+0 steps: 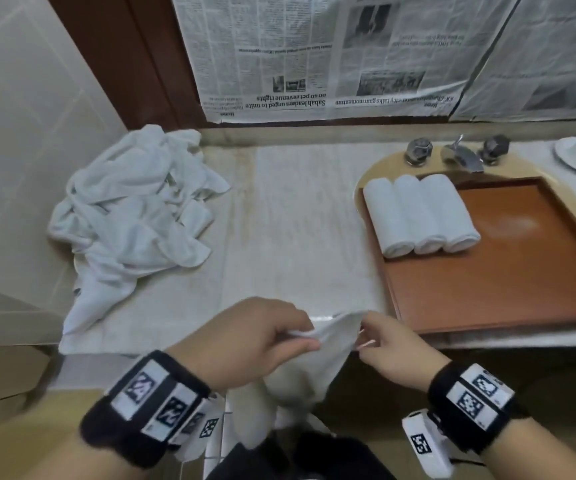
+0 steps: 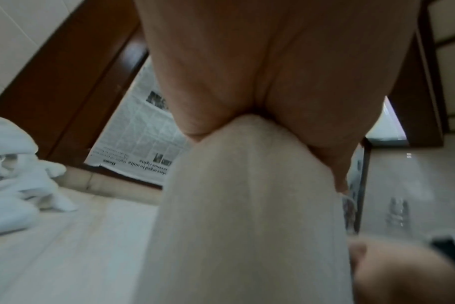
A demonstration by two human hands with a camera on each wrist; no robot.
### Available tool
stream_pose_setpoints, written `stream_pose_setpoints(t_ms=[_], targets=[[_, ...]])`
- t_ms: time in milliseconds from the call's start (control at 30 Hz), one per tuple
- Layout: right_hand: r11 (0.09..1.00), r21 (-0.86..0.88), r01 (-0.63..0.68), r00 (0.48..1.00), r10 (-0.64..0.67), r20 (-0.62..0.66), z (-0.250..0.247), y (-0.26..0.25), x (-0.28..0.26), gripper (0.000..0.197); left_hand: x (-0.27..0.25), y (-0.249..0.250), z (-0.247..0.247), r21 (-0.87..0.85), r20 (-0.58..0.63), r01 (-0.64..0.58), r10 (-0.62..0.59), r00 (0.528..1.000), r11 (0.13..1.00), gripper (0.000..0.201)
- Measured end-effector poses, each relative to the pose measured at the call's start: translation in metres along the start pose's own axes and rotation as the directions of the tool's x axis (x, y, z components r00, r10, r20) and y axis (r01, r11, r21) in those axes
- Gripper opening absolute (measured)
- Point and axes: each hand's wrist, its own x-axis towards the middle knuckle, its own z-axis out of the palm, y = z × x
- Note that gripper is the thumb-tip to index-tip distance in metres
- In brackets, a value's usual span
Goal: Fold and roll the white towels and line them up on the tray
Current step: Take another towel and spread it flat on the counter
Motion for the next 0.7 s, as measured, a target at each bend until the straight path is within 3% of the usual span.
stream_pose_setpoints(t_ms=[67,167,267,433,567,700], targets=[[0.997,0.043,0.066,0.998,-0.066,-0.018,-0.001,-0.007,-0.006,0.064,-0.003,-0.016,0.02,0.102,0.09,0.006,-0.016,0.996,0.995,0.035],[0.975,-0.132,0.178,0.983,-0.183,-0.019,0.004,-0.011,-0.011,0.061,-0.008,-0.026,0.033,0.22,0.162,0.026,-0.063,0.985,0.975,0.043],[0.9,-0.357,0.25,0.961,-0.275,-0.022,0.012,-0.016,-0.008,0.045,-0.012,-0.028,0.034,0.264,0.158,0.013,-0.056,0.986,0.964,0.045],[0.807,-0.505,0.305,0.938,-0.348,0.01,0.03,-0.025,0.001,0.053,-0.019,-0.031,0.029,0.312,0.133,-0.064,0.023,0.991,0.948,0.037],[0.718,-0.613,0.331,0.907,-0.421,-0.003,0.027,-0.039,0.005,0.018,-0.026,-0.035,0.029,0.352,0.111,-0.067,0.029,0.993,0.934,0.041],[0.66,-0.654,0.37,0.868,-0.496,-0.009,0.009,-0.049,-0.008,0.007,-0.038,-0.04,0.019,0.302,-0.053,-0.03,0.048,0.997,0.953,0.031]])
